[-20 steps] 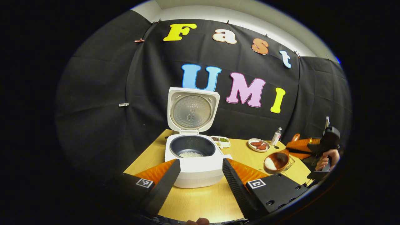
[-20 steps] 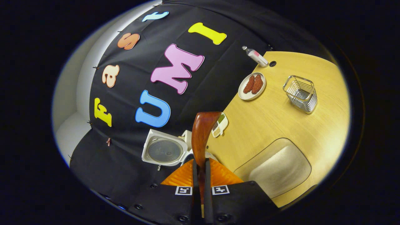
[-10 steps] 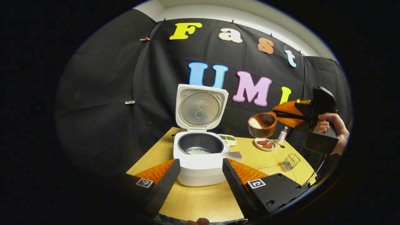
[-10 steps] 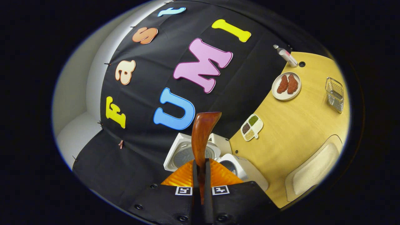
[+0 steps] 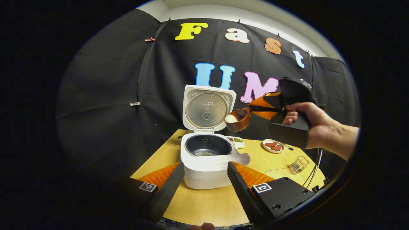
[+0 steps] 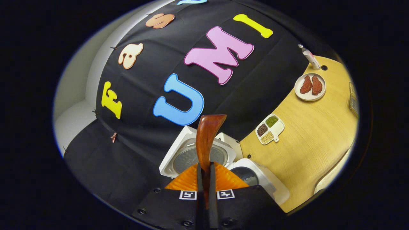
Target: Close the left gripper, press the button to open the rice cooker; take a wooden spoon from the chopstick holder with the right hand, scoop a spoonful of rice and pour it into the rice cooker, then put the wooden spoon back into the chopstick holder.
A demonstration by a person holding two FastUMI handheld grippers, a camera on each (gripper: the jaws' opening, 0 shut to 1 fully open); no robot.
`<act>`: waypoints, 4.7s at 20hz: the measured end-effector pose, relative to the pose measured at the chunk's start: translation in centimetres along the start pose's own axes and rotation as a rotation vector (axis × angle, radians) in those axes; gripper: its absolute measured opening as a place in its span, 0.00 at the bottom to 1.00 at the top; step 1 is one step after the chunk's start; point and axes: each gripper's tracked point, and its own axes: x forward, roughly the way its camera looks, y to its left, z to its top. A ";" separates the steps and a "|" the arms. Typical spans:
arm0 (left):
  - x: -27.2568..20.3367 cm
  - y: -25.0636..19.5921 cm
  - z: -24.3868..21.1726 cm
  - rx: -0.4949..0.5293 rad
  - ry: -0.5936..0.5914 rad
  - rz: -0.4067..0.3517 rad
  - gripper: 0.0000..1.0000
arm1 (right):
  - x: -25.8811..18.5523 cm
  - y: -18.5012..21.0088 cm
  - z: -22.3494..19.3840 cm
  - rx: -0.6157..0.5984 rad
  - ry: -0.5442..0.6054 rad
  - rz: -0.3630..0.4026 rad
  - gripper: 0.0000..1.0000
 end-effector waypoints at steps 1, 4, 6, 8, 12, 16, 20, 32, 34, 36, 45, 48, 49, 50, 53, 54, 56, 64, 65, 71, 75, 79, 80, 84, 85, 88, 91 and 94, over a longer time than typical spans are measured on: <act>0.0 -0.3 -0.2 -0.006 0.001 -0.005 0.94 | 0.6 0.0 -0.4 -0.019 -0.001 -0.004 0.08; -0.3 -1.3 -0.8 -0.039 0.009 -0.024 0.94 | 2.5 -0.3 -1.5 -0.112 0.009 -0.024 0.08; -0.6 -1.7 -1.4 -0.069 0.016 -0.030 0.94 | 3.4 -1.0 -1.7 -0.165 0.002 -0.043 0.08; -0.7 -1.8 -1.8 -0.053 0.018 -0.024 0.94 | 4.2 -1.7 -2.2 -0.223 0.000 -0.069 0.08; -0.7 -2.2 -2.4 -0.055 0.028 -0.044 0.94 | 5.9 -3.1 -3.5 -0.311 0.018 -0.105 0.08; -0.6 -1.8 -2.7 -0.052 0.031 -0.043 0.94 | 7.1 -3.2 -4.5 -0.436 0.033 -0.115 0.08; -0.1 -1.4 -2.9 -0.078 0.042 -0.047 0.94 | 7.5 -2.1 -4.6 -0.548 0.016 -0.102 0.08; 0.0 0.2 -2.9 -0.067 0.031 -0.025 0.93 | 8.7 1.0 -8.5 -1.013 0.048 0.032 0.08; 0.0 0.3 -3.1 -0.063 0.032 -0.021 0.93 | 8.4 1.5 -9.2 -1.093 0.051 0.060 0.08; -0.1 0.4 -3.1 -0.063 0.033 -0.020 0.93 | 8.2 2.4 -9.9 -1.189 0.048 0.096 0.08; 0.0 0.4 -3.2 -0.061 0.032 -0.021 0.93 | 6.3 4.3 -14.4 -1.584 0.036 0.242 0.08; -0.1 0.2 -3.3 -0.060 0.034 -0.022 0.93 | 5.9 3.4 -15.4 -1.595 0.070 0.251 0.08; -0.1 0.1 -3.3 -0.057 0.033 -0.020 0.93 | 6.0 3.2 -15.4 -1.543 0.088 0.237 0.08; -0.3 0.2 -3.3 -0.052 0.031 -0.014 0.93 | 6.2 3.0 -15.2 -1.463 0.103 0.217 0.08; -0.6 0.1 -3.1 -0.045 0.025 -0.009 0.93 | 6.6 2.7 -13.6 -1.138 0.144 0.124 0.08; -0.7 0.0 -3.1 -0.043 0.024 -0.009 0.93 | 6.6 2.2 -13.0 -1.034 0.154 0.094 0.08; -0.9 -0.2 -2.9 -0.039 0.020 -0.007 0.93 | 6.8 1.6 -11.6 -0.854 0.156 0.052 0.08; -1.6 -1.5 -1.9 -0.033 0.002 0.001 0.93 | 4.3 0.6 -6.1 -0.380 0.108 0.013 0.08; -1.7 -1.8 -1.7 -0.033 0.000 0.002 0.93 | 3.5 0.7 -5.5 -0.363 0.096 0.022 0.08; -1.6 -4.1 -0.7 -0.012 -0.010 -0.014 0.93 | -2.5 -0.7 1.3 -0.270 0.004 0.041 0.08; -1.3 -6.2 -0.2 0.016 -0.014 -0.034 0.93 | -6.2 -3.7 7.0 -0.282 -0.071 0.019 0.08; -0.8 -9.2 -0.1 0.017 -0.006 -0.067 0.93 | -10.7 -8.0 12.8 -0.276 -0.135 -0.035 0.08; -0.7 -9.8 -0.1 0.025 -0.005 -0.073 0.93 | -11.5 -9.1 14.1 -0.273 -0.150 -0.048 0.08; -0.3 -12.1 0.0 0.052 0.002 -0.083 0.93 | -15.0 -14.4 18.9 -0.289 -0.192 -0.110 0.08; -0.2 -12.5 0.1 0.052 0.006 -0.083 0.93 | -15.8 -15.6 19.8 -0.295 -0.199 -0.123 0.08; 0.2 -14.0 0.4 0.056 0.012 -0.083 0.93 | -17.5 -19.9 22.4 -0.332 -0.205 -0.175 0.08; 0.6 -15.4 1.4 0.090 0.000 -0.067 0.93 | -19.0 -24.1 24.9 -0.338 -0.215 -0.224 0.08; 1.3 -16.4 1.8 0.088 -0.004 -0.055 0.93 | -19.9 -29.2 26.5 -0.383 -0.204 -0.293 0.08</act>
